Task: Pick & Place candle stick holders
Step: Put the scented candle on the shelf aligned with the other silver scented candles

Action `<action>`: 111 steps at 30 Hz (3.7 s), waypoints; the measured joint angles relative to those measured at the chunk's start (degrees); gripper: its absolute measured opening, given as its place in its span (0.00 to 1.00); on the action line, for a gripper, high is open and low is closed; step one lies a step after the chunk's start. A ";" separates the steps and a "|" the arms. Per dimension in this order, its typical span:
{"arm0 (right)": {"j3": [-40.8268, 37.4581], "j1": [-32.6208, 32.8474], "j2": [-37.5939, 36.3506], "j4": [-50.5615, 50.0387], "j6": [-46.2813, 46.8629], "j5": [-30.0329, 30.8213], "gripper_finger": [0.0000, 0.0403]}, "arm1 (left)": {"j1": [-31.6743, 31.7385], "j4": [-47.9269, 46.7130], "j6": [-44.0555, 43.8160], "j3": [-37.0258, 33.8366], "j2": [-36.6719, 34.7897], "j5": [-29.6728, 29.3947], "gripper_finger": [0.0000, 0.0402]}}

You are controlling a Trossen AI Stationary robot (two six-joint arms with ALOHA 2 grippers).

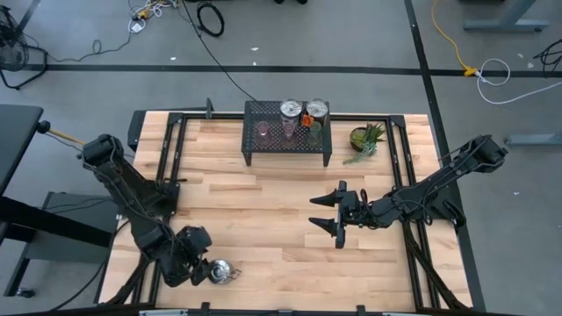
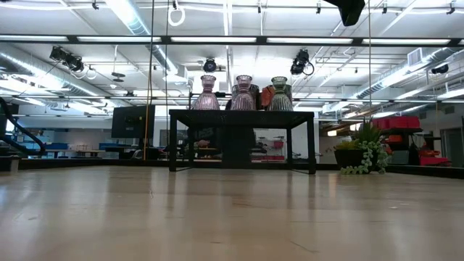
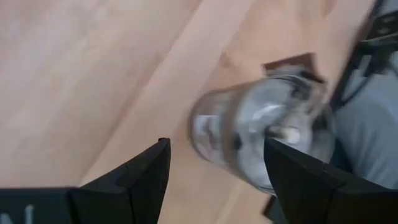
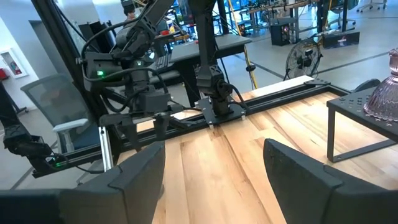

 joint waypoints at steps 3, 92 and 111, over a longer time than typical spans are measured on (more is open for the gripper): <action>0.00 0.00 0.00 0.00 0.00 -0.01 0.67 | 0.88 -1.68 0.07 0.00 0.00 0.40 0.64; 0.00 -0.02 0.02 0.00 -0.50 -0.01 0.67 | 26.21 -37.25 36.94 32.32 3.65 3.33 0.00; 0.02 -0.01 0.01 0.25 -1.49 -0.06 0.67 | 59.67 -52.64 62.86 45.70 0.63 -1.56 0.00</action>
